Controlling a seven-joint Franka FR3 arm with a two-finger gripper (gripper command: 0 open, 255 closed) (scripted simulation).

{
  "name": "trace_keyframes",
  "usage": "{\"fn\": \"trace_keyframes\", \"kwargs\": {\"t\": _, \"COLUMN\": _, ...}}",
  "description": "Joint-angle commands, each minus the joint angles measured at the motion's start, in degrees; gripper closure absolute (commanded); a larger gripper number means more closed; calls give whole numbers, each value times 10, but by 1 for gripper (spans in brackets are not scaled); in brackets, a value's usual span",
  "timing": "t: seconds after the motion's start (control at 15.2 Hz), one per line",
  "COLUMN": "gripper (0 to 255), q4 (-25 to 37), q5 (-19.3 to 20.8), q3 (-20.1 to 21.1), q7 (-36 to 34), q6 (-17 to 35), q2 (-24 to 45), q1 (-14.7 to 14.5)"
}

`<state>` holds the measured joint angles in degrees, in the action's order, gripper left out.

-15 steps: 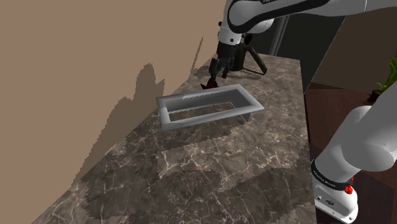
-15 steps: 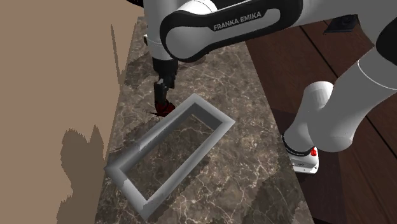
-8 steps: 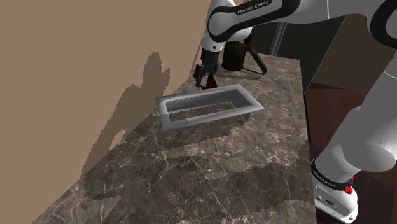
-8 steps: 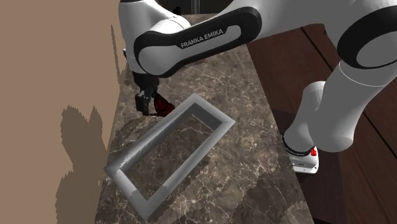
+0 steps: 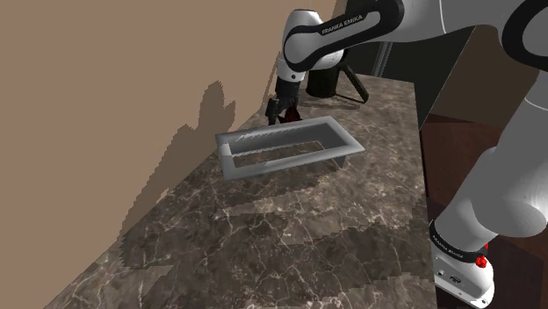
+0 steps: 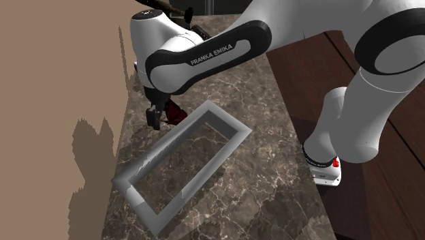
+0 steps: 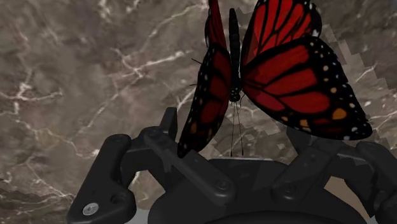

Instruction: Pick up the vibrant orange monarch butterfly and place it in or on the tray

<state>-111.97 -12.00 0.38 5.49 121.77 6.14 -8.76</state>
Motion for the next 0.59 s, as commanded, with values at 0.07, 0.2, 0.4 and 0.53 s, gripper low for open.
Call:
{"fn": "trace_keyframes", "kwargs": {"t": 0.07, "gripper": 0, "q4": -3, "q5": 0, "q3": 0, "q7": 0, "q6": 1, "q2": 1, "q1": -1}}
{"fn": "trace_keyframes", "kwargs": {"t": 0.2, "gripper": 0, "q4": -3, "q5": 0, "q3": 0, "q7": 0, "q6": 1, "q2": 1, "q1": -1}}
{"fn": "trace_keyframes", "kwargs": {"t": 0.4, "gripper": 255, "q4": -4, "q5": -1, "q3": 0, "q7": 1, "q6": 2, "q2": 1, "q1": 0}}
{"fn": "trace_keyframes", "kwargs": {"t": 0.53, "gripper": 255, "q4": -3, "q5": 0, "q3": 1, "q7": 0, "q6": 1, "q2": 1, "q1": -1}}
